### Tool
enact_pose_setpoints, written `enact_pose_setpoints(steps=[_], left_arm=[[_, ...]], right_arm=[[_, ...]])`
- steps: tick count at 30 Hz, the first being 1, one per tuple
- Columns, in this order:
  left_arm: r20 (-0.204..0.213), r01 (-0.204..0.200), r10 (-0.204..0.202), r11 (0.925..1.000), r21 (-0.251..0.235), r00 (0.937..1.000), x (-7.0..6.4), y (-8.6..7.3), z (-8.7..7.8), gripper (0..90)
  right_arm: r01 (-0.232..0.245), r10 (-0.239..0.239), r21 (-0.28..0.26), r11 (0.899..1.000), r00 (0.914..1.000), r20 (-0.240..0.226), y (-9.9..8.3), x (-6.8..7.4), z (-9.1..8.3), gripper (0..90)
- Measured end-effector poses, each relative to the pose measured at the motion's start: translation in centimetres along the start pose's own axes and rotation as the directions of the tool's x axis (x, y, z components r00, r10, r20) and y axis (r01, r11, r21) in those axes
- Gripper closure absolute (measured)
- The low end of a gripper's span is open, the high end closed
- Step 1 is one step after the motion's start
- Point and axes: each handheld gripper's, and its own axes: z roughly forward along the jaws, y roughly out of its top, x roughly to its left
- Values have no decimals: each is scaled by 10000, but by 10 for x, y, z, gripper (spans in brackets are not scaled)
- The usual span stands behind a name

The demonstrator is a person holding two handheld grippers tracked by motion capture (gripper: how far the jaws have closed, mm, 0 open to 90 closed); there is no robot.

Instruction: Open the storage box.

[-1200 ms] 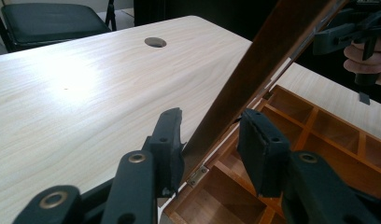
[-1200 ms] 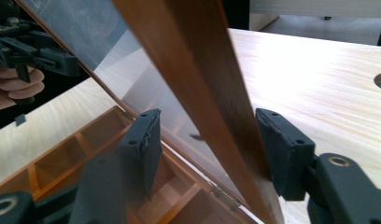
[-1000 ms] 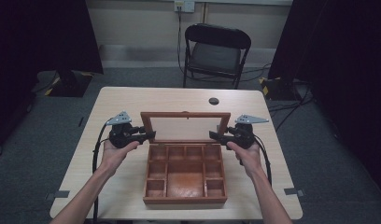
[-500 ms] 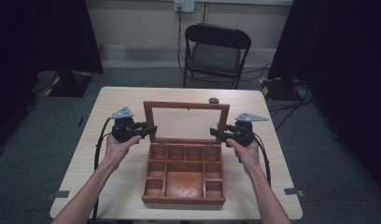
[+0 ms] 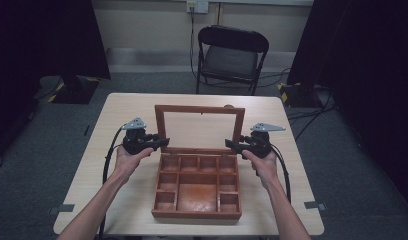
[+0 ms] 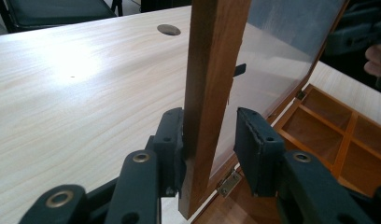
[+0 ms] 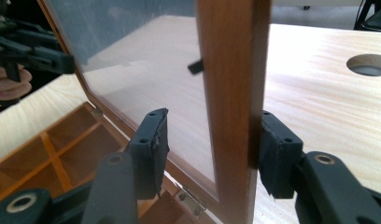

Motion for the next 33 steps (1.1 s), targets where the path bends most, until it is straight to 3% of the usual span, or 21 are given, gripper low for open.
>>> enact_pose_setpoints(steps=[7, 14, 18, 33], left_arm=[[-64, -99, 100, 9999, 114, 9999, 1, -1, 1, 641], [93, 318, -318, 9995, -15, 9995, 6, -4, 3, 636], [-58, 147, -145, 9992, 383, 9999, 5, -7, 8, 628], [-97, 641, -638, 9977, 223, 9979, 11, -8, 14, 648]], right_arm=[[13, -13, 162, 9999, 10000, 35, -3, -2, 5, 512], [-114, 114, 62, 9999, 9999, -16, -4, -6, 8, 529], [-106, 105, 59, 9999, 9999, 65, -3, -7, 10, 532], [-350, 351, -19, 9994, 9990, 290, -4, -11, 16, 529]])
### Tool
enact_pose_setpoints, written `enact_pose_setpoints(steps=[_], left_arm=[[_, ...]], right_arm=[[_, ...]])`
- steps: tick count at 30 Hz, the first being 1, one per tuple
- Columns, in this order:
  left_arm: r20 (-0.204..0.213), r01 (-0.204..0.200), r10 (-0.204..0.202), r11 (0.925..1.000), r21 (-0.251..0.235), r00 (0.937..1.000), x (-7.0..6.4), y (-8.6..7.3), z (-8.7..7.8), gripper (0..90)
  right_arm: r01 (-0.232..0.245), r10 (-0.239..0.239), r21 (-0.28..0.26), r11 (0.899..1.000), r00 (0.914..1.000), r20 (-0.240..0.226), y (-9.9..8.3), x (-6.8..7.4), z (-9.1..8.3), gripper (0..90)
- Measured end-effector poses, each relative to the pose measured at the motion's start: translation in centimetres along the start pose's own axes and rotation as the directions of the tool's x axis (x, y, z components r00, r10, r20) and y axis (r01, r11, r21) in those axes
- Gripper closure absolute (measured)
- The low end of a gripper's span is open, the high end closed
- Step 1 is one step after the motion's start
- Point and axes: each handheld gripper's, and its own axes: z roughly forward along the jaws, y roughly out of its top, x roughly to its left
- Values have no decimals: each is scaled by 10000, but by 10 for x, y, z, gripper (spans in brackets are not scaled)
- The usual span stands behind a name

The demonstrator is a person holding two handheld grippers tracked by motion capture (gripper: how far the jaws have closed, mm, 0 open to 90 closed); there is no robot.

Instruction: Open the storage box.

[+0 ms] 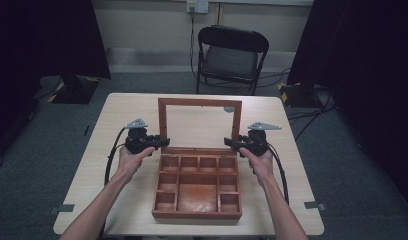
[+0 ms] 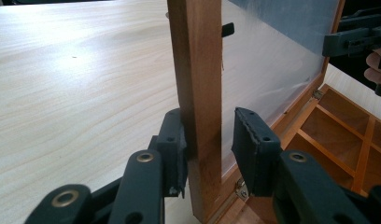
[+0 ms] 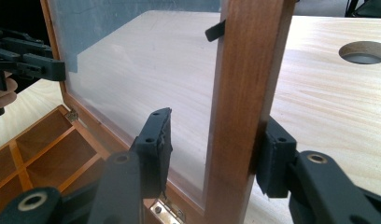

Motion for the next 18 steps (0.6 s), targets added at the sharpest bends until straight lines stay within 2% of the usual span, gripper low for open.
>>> enact_pose_setpoints(steps=[6, 12, 15, 18], left_arm=[[-82, -115, 116, 9998, 157, 9999, 0, 1, -1, 650], [-71, -42, 44, 9999, 162, 10000, 0, -1, -2, 652], [-40, 39, -38, 9999, 137, 10000, 1, -1, -1, 652], [-67, 297, -296, 9995, 127, 9995, 2, -2, 0, 651]], right_arm=[[-12, 12, 32, 10000, 10000, 68, 0, 0, 1, 527], [14, -14, 8, 10000, 10000, 44, 0, 0, 4, 523], [-101, 100, 26, 9999, 9999, 77, -1, 0, 4, 518], [-136, 135, 27, 9999, 9999, 101, -1, -1, 5, 512]])
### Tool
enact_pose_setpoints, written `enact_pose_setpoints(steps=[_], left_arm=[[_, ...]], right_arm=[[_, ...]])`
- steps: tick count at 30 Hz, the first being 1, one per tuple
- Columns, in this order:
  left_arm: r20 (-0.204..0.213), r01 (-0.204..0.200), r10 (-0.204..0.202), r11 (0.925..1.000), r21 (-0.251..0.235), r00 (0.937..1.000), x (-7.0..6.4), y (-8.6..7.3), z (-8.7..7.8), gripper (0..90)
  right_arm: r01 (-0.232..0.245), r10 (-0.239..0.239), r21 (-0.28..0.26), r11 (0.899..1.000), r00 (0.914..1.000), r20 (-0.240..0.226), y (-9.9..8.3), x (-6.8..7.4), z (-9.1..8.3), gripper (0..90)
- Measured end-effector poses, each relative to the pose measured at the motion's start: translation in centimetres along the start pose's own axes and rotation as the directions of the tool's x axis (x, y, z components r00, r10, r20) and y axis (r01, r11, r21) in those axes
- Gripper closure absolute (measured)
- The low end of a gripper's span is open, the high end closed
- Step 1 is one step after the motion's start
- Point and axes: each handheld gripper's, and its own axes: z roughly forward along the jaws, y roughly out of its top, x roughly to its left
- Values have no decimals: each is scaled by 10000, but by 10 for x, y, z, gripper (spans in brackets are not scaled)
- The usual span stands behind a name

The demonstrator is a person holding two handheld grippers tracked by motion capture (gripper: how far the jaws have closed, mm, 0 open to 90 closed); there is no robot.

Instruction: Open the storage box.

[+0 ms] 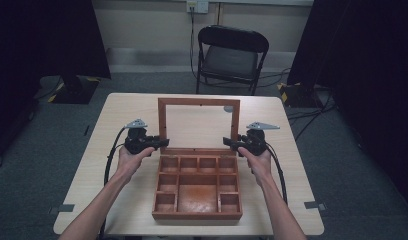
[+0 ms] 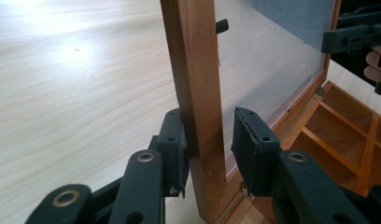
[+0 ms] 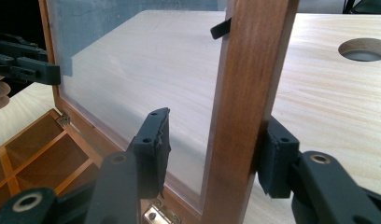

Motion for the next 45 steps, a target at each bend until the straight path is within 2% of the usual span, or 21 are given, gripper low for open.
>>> enact_pose_setpoints(steps=[16, 25, 34, 37, 41, 45], left_arm=[[39, 178, -179, 9996, 225, 9998, 6, 0, 7, 609], [130, 119, -126, 9987, 498, 9998, 11, 2, 11, 582], [66, 446, -450, 9980, 449, 9990, 13, 0, 17, 552], [25, 418, -420, 9974, 585, 9991, 15, -1, 19, 533], [71, 669, -675, 9957, 635, 9977, 18, -3, 21, 522], [124, 725, -738, 9942, 793, 9972, 22, -5, 22, 500]], right_arm=[[-87, 86, 82, 9999, 9997, 217, -2, -3, 8, 452], [-153, 145, 200, 9997, 9991, 409, -4, -2, 14, 398], [-203, 179, 372, 9991, 9977, 647, -6, -3, 19, 341], [-269, 239, 433, 9987, 9974, 678, -7, -5, 20, 323], [-353, 313, 512, 9981, 9965, 769, -9, -6, 24, 290], [-484, 429, 636, 9968, 9954, 854, -11, -7, 28, 250]])
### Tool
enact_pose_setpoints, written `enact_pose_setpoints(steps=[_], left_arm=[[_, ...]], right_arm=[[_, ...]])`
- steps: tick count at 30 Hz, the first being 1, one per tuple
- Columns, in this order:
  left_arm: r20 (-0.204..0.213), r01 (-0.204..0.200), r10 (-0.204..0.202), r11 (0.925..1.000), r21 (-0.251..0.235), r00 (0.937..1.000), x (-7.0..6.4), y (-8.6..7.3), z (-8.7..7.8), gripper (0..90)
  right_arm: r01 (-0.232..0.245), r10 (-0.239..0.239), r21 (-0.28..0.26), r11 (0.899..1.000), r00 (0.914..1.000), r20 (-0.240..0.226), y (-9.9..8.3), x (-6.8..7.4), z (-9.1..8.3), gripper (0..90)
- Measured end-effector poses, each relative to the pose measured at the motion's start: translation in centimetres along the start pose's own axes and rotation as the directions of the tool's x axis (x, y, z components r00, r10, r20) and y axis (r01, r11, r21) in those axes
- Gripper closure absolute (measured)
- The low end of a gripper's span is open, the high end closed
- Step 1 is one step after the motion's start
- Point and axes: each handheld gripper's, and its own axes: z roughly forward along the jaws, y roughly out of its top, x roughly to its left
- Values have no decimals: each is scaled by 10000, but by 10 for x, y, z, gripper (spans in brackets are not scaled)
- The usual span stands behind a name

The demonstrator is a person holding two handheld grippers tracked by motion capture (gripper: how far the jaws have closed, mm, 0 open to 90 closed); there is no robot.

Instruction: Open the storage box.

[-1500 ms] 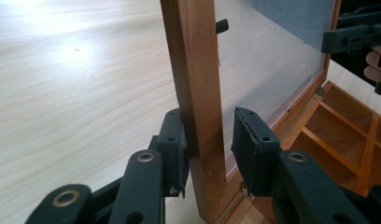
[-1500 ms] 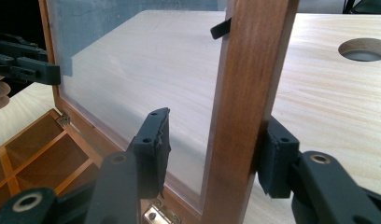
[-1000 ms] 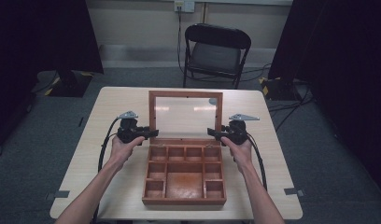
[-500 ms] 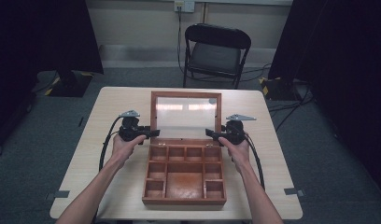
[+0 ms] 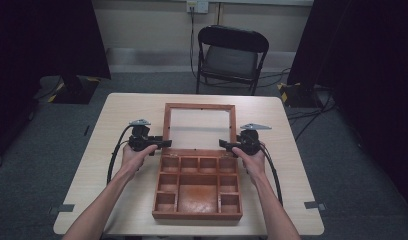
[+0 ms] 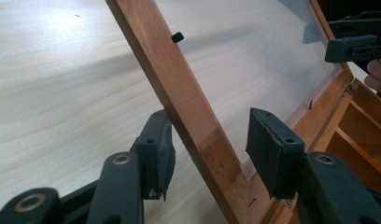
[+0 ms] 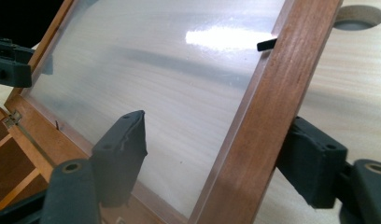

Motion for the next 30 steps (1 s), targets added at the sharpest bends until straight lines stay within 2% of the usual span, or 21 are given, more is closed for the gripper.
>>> enact_pose_setpoints(steps=[3, 11, 21, 25, 30], left_arm=[[57, 201, -200, 9998, -79, 9998, 0, -2, 1, 494], [12, 167, -167, 9999, -5, 9999, 2, -3, 3, 472], [219, 670, -673, 9977, 129, 9975, 8, -5, 7, 448], [260, 850, -858, 9959, 312, 9960, 10, -7, 11, 392], [355, 1078, -1094, 9932, 437, 9934, 10, -8, 15, 331]], right_arm=[[-81, 81, 49, 10000, 10000, 13, -1, 0, 2, 224], [-86, 85, 246, 9997, 10000, 8, -2, 0, 5, 192], [-163, 160, 539, 9984, 9999, 66, -4, -3, 8, 151], [-342, 331, 698, 9970, 9993, 173, -6, -3, 10, 124], [-686, 686, 941, 9932, 9976, 30, -8, -7, 11, 123]])
